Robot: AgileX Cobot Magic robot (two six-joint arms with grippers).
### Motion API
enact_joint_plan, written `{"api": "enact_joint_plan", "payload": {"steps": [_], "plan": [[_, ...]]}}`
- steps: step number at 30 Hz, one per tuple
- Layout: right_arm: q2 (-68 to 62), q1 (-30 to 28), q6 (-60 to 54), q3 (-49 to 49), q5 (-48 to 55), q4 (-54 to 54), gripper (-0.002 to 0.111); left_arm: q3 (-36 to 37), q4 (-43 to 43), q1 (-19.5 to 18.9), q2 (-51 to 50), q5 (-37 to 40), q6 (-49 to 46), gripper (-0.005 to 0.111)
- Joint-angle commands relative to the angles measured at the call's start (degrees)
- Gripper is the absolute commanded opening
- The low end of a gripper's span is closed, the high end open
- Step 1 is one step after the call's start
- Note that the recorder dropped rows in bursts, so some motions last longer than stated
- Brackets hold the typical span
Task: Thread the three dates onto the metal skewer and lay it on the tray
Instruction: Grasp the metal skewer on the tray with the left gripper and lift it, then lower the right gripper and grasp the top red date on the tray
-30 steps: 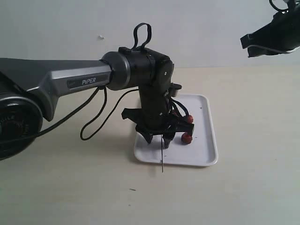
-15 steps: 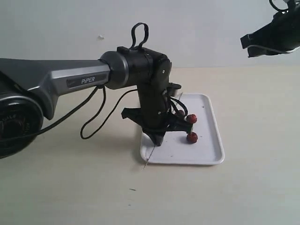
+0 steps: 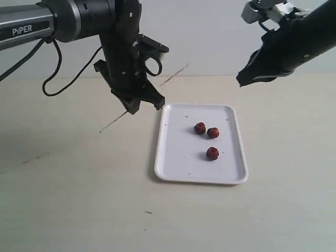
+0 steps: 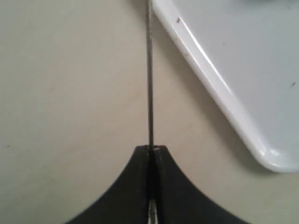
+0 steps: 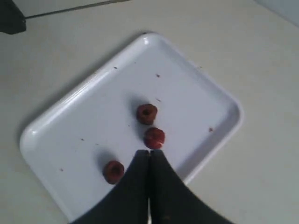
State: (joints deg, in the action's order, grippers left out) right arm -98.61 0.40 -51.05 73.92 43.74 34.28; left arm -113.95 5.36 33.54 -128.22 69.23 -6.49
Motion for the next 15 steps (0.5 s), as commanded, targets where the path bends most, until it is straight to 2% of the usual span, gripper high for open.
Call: {"api": "enact_joint_plan", "payload": {"steps": [1,5,10,12,15], "plan": [[-4.22,4.2,15.73,7.32,2.06,-9.01,0.006,3.32,1.5,-3.41,1.68,0.73,-1.14,0.0],[-9.69,8.18,29.92,17.34,9.06,-20.07,0.013,7.51,1.5,-7.79,3.05,0.73,-0.35,0.0],[-19.03,10.94,34.04,30.2,21.88,-25.46,0.023,12.31,0.36,-12.62,4.99,-4.58,0.99,0.0],[-22.87,10.94,35.28,33.92,25.97,-25.73,0.03,12.62,-0.52,-13.43,5.83,-5.27,0.99,0.0],[-27.27,10.94,35.27,36.41,26.22,-25.73,0.042,12.62,-2.34,-13.57,7.11,-5.13,0.79,0.0]]}}
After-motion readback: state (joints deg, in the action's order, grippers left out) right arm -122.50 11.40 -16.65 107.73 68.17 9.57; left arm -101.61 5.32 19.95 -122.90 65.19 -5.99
